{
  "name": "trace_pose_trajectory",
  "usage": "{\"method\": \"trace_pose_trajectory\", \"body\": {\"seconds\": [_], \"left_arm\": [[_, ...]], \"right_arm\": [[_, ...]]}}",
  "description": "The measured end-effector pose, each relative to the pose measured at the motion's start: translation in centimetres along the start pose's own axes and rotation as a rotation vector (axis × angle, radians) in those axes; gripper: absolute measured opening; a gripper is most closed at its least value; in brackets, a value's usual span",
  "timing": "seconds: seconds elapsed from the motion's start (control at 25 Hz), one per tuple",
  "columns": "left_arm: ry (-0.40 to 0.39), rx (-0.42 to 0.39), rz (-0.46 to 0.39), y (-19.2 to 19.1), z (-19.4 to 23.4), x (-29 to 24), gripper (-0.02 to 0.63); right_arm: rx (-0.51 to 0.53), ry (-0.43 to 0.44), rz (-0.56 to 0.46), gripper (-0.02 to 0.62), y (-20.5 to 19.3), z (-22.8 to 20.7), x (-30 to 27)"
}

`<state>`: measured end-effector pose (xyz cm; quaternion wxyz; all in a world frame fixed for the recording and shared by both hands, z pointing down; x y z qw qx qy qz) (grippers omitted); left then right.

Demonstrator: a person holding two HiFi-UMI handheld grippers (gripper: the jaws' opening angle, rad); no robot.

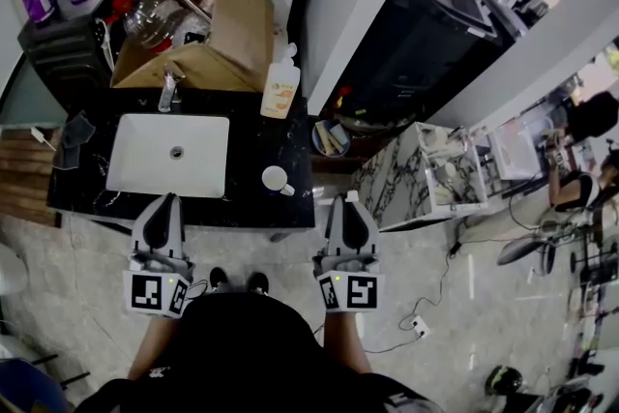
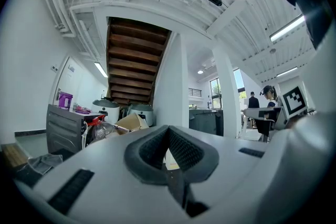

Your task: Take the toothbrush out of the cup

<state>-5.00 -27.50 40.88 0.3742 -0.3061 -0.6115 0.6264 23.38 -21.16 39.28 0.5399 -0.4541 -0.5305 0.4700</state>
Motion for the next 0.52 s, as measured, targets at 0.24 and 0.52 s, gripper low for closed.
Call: {"method": "trace_pose_trajectory", "body": {"seconds": [0.24,0.52], "left_arm": [[0.005,0.000,0.003,-0.24,0.18,0.01,0.003],[0.009,0.005,0.004,-0.17,0.48,-0.39,0.003]], "right_arm": [[0.000,0.002,-0.004,0.034,0.22,-0.04,-0.02],[0.002,-0.009,-0.014,0.034,0.37,-0.27,-0.26]]}}
Point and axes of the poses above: the fingertips, and each gripper's own axes: x backward along the fingers, z to its left, y out of its top, the point moved 1 cm from there along x, backward along the fingers
